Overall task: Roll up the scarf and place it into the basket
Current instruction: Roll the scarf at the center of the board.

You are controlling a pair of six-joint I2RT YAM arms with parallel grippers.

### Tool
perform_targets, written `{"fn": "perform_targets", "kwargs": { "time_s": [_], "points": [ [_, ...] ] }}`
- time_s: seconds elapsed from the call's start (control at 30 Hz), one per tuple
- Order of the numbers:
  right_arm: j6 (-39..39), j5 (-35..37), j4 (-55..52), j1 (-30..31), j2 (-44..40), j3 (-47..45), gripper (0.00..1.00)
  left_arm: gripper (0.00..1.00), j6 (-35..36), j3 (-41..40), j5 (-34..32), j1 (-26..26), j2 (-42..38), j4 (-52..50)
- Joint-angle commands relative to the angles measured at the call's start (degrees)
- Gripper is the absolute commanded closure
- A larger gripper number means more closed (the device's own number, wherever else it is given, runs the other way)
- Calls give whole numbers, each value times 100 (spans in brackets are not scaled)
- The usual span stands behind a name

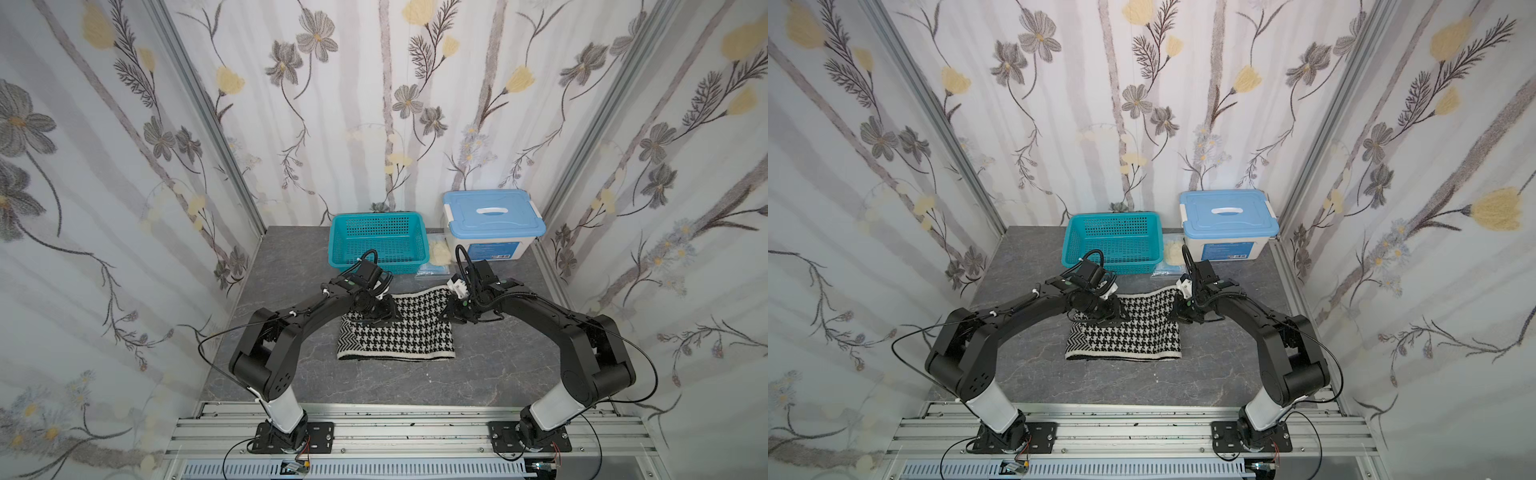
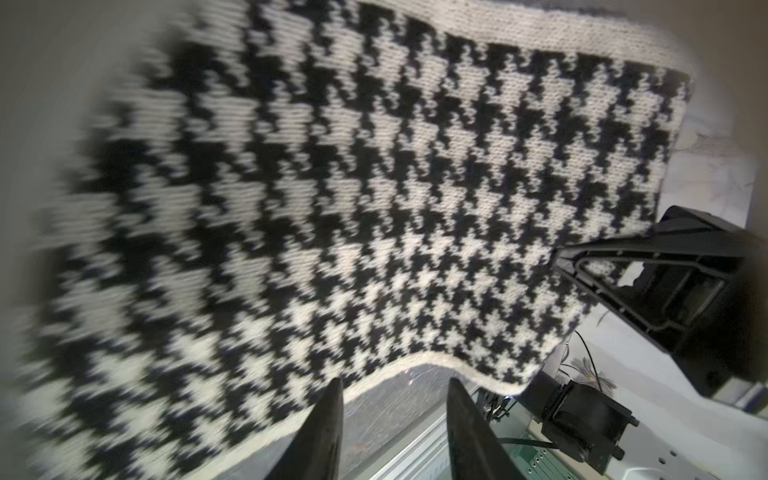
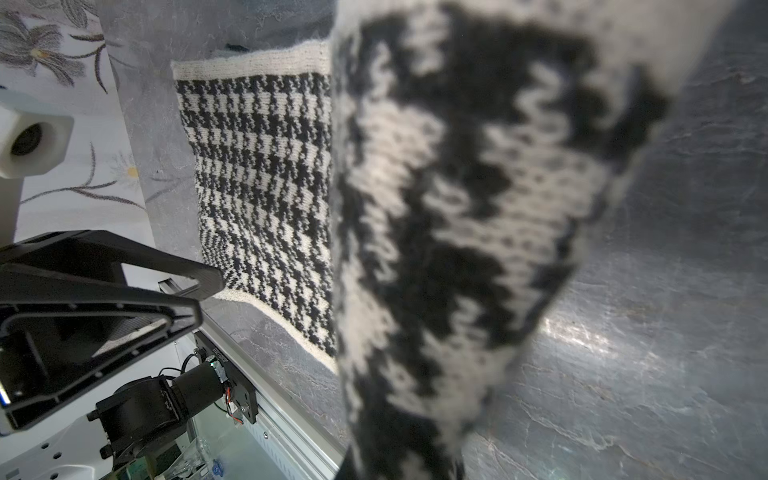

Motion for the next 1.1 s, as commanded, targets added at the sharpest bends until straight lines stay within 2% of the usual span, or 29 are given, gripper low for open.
{"fn": "perform_targets", "kwargs": {
  "time_s": [0.0, 0.27, 0.47, 0.67, 1.07],
  "points": [
    [-62, -96, -2, -2, -43, -24, 100, 60, -533, 336, 59, -269, 380, 776],
    [135, 10, 101, -10, -127, -98, 100, 66, -868, 448, 141, -505, 1321, 1427],
    [274, -38, 135, -19, -345, -121, 100, 67, -897, 262, 208, -668, 1494, 1537],
    [629, -181, 421, 24, -379, -36, 100, 67, -1294, -86, 287, -744, 1630, 2190],
    [1317, 172, 1073, 592, -24, -277, 100, 68, -1829, -474, 287, -763, 1680, 3012]
  ]
}}
